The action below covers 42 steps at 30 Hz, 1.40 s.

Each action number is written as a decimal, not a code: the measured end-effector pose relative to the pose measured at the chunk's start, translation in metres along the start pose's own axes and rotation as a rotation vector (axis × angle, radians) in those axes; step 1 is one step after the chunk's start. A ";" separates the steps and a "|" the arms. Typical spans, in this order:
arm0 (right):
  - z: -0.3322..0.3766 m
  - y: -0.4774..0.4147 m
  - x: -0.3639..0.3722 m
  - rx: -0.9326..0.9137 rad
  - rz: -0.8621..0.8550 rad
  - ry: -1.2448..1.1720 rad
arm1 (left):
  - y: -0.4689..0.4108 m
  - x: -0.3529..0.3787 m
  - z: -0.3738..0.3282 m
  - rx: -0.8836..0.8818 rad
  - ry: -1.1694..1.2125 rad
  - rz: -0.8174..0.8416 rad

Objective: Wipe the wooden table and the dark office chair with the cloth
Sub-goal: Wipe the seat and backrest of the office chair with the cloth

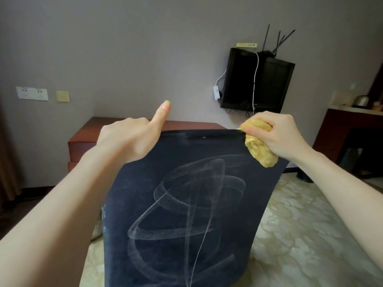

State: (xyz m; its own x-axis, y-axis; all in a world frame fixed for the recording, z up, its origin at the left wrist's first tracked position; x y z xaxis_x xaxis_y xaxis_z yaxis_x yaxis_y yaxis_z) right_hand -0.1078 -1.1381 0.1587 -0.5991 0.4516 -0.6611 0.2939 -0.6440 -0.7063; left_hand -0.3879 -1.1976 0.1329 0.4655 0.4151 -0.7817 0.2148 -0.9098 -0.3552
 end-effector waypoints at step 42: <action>0.028 0.001 0.005 -0.093 0.166 -0.039 | 0.011 -0.004 -0.004 -0.076 -0.005 0.042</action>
State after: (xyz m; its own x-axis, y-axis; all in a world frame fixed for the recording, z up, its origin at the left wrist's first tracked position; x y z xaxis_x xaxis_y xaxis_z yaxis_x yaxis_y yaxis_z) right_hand -0.1312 -1.1536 0.1610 -0.5646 0.3180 -0.7616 0.4575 -0.6474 -0.6096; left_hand -0.3835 -1.2096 0.1341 0.4716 0.3761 -0.7976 0.2597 -0.9236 -0.2820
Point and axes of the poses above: each hand's wrist, its own y-axis away from the middle knuckle, its own x-axis out of the palm, z = x × y, the point moved 6 cm from there along -y, towards the middle knuckle, and after that the axes turned 12 degrees about y, right-handed, at the moved point
